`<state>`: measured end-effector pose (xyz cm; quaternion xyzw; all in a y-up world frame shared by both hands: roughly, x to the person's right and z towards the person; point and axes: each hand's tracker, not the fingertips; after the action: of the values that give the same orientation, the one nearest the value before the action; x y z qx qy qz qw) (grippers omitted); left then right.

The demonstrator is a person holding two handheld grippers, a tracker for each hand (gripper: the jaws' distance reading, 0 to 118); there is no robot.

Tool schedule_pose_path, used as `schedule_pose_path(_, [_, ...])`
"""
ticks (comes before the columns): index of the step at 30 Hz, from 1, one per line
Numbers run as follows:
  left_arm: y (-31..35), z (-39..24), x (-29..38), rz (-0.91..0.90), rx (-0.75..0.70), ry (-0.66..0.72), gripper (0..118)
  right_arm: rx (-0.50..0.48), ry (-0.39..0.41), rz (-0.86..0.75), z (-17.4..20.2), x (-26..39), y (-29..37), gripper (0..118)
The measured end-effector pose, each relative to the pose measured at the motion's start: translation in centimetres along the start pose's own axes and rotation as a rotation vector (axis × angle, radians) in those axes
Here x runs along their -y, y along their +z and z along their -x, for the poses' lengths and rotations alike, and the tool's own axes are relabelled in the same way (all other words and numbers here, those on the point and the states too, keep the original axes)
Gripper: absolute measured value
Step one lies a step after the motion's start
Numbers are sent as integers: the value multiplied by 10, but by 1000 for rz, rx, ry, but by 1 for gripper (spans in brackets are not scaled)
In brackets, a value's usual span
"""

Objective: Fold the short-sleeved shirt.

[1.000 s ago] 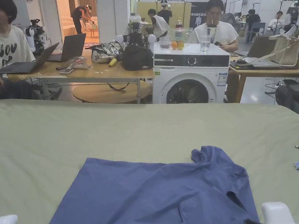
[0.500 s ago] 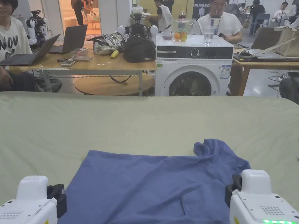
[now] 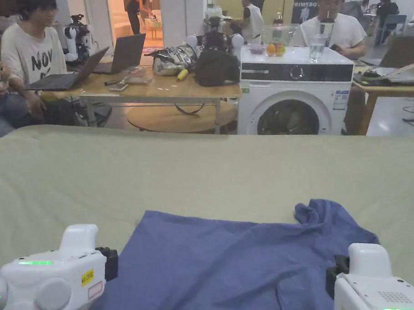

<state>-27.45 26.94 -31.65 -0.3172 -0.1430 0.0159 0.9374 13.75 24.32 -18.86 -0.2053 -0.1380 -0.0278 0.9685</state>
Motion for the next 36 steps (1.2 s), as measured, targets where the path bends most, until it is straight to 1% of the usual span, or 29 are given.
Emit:
schedule_pose_path(4, [-56,17,-54,89,59,29,0,-5,-6,35,0,-5,-18,0])
schedule_pose_path(6, [-87,25,-81,150,73,62,0,-4,3,52,0,-7,-26,0])
schedule_pose_path(7, [-103,27,-94,169,69,74,6,-5,7,59,-1,-8,-30,0])
schedule_pose_path(9, [-130,28,-117,208,96,83,34,-6,13,72,-2,-10,-38,0])
schedule_pose_path(10, [-145,29,-128,221,99,96,46,-5,16,82,-3,-11,-43,0])
schedule_pose_path(11, [-163,30,-139,253,107,118,51,-3,17,87,-4,-11,-48,0])
schedule_pose_path(12, [-174,32,-145,271,105,113,56,-2,19,91,-5,-11,-51,0])
schedule_pose_path(13, [-188,30,-152,277,94,104,58,-1,20,100,-6,-12,-56,0])
schedule_pose_path(16, [-227,26,-162,326,72,99,58,4,15,121,-9,-12,-69,0])
schedule_pose_path(19, [-268,22,-160,418,32,71,58,12,6,145,-13,-11,-81,0])
schedule_pose_path(23, [-300,6,-142,518,-46,-42,58,21,-14,178,-19,-8,-91,0])
schedule_pose_path(24, [-300,3,-137,530,-62,-66,58,21,-20,186,-20,-8,-93,0])
schedule_pose_path(25, [-296,-2,-133,500,-51,-75,58,24,-29,200,-20,-8,-95,0])
schedule_pose_path(26, [-292,-7,-132,459,-70,-89,57,24,-37,205,-21,-7,-97,0])
schedule_pose_path(28, [-289,-12,-127,448,-94,-82,55,23,-42,214,-21,-7,-99,0])
schedule_pose_path(29, [-287,-16,-125,440,-100,-103,50,28,-40,220,-20,-6,-101,0])
schedule_pose_path(30, [-284,-19,-124,426,-90,-125,36,31,-38,225,-20,-6,-102,0])
schedule_pose_path(31, [-281,-22,-124,425,-69,-156,6,34,-40,231,-21,-6,-103,0])
schedule_pose_path(32, [-279,-22,-127,425,-78,-172,0,37,-47,239,-22,-6,-105,0])
schedule_pose_path(36, [-263,-18,-129,391,-58,-133,0,43,-64,266,-29,-9,-107,0])
